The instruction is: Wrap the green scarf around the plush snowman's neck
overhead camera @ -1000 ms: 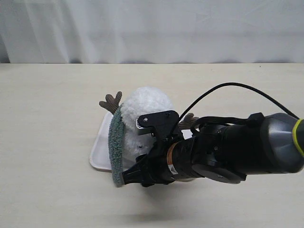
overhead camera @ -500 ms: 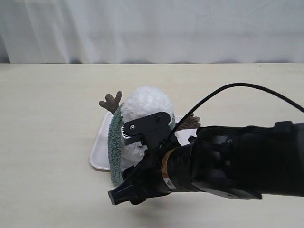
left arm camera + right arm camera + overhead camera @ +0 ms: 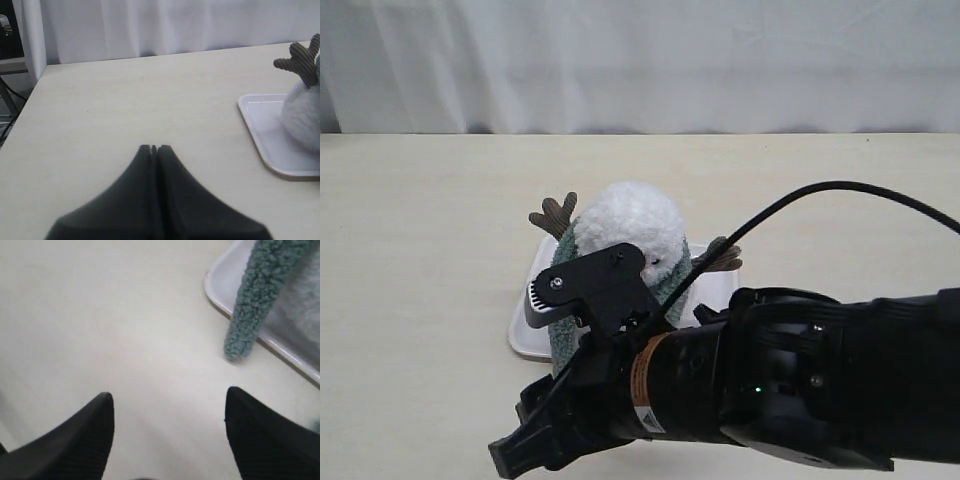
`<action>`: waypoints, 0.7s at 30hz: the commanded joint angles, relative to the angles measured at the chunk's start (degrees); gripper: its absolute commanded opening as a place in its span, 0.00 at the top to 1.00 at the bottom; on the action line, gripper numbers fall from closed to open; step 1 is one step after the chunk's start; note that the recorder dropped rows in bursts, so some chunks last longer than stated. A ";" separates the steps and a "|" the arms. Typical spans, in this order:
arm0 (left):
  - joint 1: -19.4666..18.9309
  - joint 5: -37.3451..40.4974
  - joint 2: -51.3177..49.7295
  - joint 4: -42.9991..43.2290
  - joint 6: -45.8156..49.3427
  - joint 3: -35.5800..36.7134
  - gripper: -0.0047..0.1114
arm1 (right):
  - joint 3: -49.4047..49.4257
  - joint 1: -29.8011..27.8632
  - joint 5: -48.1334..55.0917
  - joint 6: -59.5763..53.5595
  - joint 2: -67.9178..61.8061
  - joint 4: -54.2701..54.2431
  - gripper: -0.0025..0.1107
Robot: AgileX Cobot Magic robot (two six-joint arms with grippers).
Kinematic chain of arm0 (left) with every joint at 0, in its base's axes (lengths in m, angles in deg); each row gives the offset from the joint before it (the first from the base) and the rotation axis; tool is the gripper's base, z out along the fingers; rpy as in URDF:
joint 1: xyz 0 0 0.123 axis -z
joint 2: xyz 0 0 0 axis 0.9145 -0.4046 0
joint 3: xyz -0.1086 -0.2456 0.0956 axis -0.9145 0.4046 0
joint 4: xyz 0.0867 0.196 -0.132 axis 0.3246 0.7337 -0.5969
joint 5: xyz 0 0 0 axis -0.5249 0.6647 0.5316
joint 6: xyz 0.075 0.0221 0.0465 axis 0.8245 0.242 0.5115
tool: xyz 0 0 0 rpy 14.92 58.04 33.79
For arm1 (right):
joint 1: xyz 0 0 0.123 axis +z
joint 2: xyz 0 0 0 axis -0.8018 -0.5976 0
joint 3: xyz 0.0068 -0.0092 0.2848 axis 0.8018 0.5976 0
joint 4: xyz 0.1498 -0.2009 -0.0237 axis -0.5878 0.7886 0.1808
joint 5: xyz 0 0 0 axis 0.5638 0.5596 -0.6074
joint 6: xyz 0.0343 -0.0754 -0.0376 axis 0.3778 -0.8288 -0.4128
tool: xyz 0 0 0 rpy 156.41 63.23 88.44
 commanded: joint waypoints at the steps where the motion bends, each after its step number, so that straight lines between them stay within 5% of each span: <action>1: -0.11 -0.53 0.10 -0.07 -0.09 0.21 0.96 | -0.18 0.14 -3.72 -0.59 0.39 0.32 0.44; 5: -0.11 -0.53 0.10 -0.07 -0.09 0.21 0.96 | -0.26 -0.38 -7.23 -0.59 -0.40 0.32 0.44; 21: -0.11 -0.53 0.10 -0.07 -0.09 0.21 0.96 | -18.42 -6.08 8.99 -1.70 -21.81 1.97 0.44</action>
